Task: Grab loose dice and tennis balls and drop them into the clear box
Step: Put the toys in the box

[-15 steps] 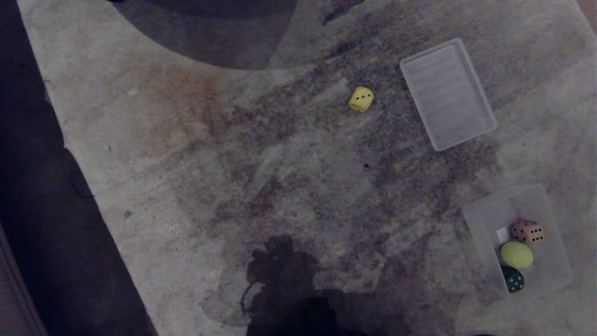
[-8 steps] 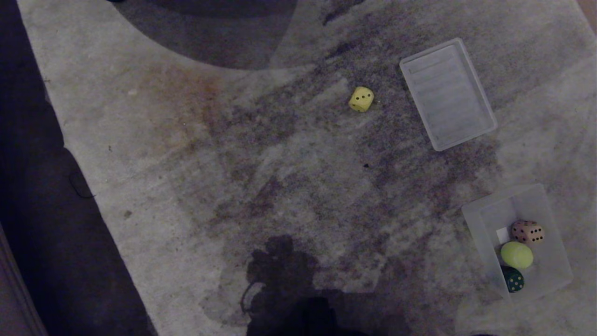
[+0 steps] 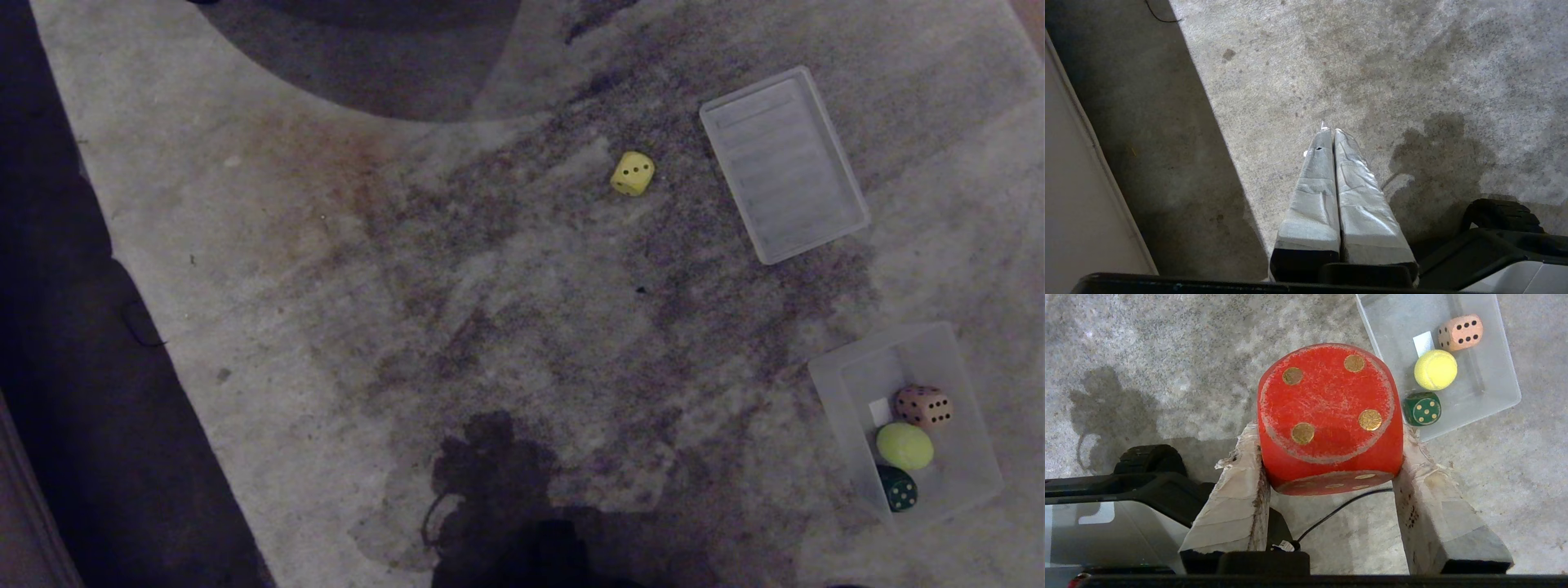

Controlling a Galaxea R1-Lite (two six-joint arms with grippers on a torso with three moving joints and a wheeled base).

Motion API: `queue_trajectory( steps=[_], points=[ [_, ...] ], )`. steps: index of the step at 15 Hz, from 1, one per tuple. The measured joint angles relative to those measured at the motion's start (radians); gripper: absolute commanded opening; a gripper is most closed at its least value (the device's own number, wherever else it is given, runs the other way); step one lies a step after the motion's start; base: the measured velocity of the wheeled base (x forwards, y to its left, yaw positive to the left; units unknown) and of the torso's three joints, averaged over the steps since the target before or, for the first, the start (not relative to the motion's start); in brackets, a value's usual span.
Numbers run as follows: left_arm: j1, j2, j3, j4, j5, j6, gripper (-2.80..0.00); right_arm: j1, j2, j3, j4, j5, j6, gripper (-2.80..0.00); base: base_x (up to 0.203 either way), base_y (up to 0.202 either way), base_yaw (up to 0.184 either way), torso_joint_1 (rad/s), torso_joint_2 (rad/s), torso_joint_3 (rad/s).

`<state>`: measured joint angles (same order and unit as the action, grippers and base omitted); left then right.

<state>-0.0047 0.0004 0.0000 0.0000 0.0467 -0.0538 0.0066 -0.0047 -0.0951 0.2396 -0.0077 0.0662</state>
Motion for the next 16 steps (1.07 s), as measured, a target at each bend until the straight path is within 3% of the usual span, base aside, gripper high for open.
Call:
queue_trajectory(
  steps=[9,16],
  points=[
    [0.0,0.0,0.0,-0.001,0.001,-0.005,-2.8,0.0,0.001,0.0,0.0,0.0,0.001,-2.8,0.0,0.0,0.0,0.0,0.0,0.004],
    [0.0,0.0,0.0,-0.001,0.002,-0.01,-2.8,0.0,0.002,0.0,0.0,0.0,0.001,-2.8,0.0,0.0,0.0,0.002,0.0,0.181]
  ],
)
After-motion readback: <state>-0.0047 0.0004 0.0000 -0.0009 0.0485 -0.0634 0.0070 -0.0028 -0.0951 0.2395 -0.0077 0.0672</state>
